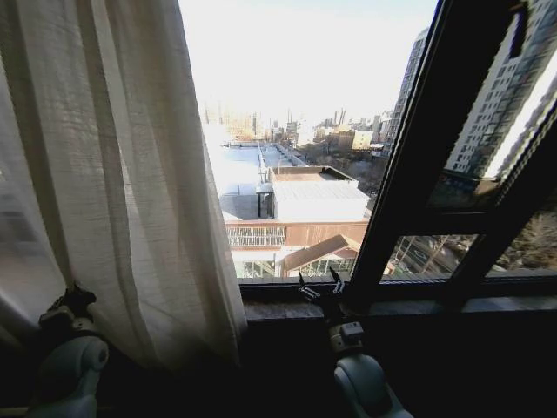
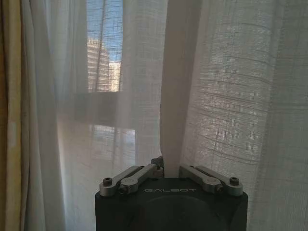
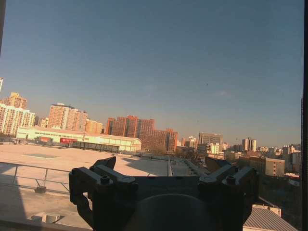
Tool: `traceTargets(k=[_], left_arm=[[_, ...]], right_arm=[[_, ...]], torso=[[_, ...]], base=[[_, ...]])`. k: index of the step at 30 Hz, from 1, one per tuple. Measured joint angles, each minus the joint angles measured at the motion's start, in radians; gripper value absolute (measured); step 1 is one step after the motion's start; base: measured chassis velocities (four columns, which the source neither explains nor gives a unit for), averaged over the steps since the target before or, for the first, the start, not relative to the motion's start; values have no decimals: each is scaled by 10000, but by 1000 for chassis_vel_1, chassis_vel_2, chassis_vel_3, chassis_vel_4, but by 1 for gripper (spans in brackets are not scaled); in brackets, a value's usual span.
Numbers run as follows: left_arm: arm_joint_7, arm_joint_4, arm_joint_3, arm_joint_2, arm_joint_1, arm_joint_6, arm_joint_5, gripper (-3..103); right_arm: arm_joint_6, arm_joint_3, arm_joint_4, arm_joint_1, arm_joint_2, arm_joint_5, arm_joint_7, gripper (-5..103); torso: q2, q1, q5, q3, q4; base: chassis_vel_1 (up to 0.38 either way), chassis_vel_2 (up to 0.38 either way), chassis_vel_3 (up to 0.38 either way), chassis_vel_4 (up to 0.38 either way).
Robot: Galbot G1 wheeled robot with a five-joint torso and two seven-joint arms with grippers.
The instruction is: Open the curtains by pulling them apart, changing their state from closed to fully open.
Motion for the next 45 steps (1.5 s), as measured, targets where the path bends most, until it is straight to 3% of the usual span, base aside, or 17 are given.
traceTargets(k=[1, 3, 5, 6, 9, 10, 12, 16, 17, 19, 21, 25, 28, 42, 45], left_arm=[[468, -230, 146, -90, 139, 12, 15, 6], [813, -394, 247, -154, 238, 25, 49, 6], [1966, -843, 557, -404, 561, 29, 395, 16], [1966, -843, 557, -404, 561, 29, 395, 16], [2767, -1482, 1076, -782, 1023, 232, 628, 32], [2808, -1559, 1164, -821, 1084, 274, 633, 38], [2875, -1684, 1365, -873, 1218, 350, 702, 38], [2981, -1427, 1824, -625, 1093, 381, 837, 59], [2981, -1427, 1824, -625, 1093, 381, 837, 59], [2979, -946, 2045, -255, 712, 370, 818, 70], [2972, -751, 2133, -110, 546, 362, 763, 70], [2975, -46, 2625, 388, -215, 321, 478, 92], [2976, 374, 2878, 537, -655, 190, 425, 98], [2881, 2929, 3790, 979, -2979, -450, 310, 103], [2502, 3202, 3969, 963, -3324, -496, 248, 95]], right_arm=[[1, -1, -13, 18, -6, 0, -1, 100], [1, -2, -18, 25, -9, 1, -1, 100], [10, 21, -19, 27, -17, 18, -2, 100], [10, 21, -19, 27, -17, 18, -2, 100], [93, 130, -62, -33, -43, 108, -2, 100], [110, 144, -71, -48, -47, 141, -2, 100], [143, 164, -92, -69, -51, 197, -2, 100], [215, 172, -176, -91, -32, 236, -22, 100], [215, 172, -176, -91, -32, 236, -22, 100], [234, 117, -252, -57, 6, 233, -91, 100], [235, 93, -270, -25, 12, 229, -118, 100], [234, 30, -316, 136, -32, 221, -164, 100], [221, 28, -340, 194, -47, 216, -169, 100], [198, 6, -403, 166, -29, -20, -172, 100], [196, 10, -370, 128, -21, -54, -163, 100]], torso=[[0, 0, -1, 0, -4], [-1, 0, 0, 0, -4], [0, 0, 4, 0, -3], [0, 0, 4, 0, -3], [0, 0, 3, -1, -3], [0, 0, 4, 0, -2], [0, 0, 4, 0, -2], [0, -1, 4, -1, -2], [0, -1, 4, -1, -2], [0, -1, 3, 0, -2], [0, 0, 3, 0, -1], [0, 0, 1, 0, -2], [0, 0, 2, 0, -3], [0, 0, 2, 0, -2], [0, 0, 2, 1, -2]], base=[[0, 0, 0, 0], [0, 0, 0, 0], [0, 0, 0, 0], [0, 0, 0, 0], [0, 0, 0, 0], [0, 0, 0, 0], [0, 0, 0, 0], [0, 0, 0, 0], [0, 0, 0, 0], [0, 0, 0, 0], [0, 0, 0, 0], [0, 0, 0, 0], [0, 0, 0, 0], [0, 0, 0, 0], [0, 0, 0, 0]])
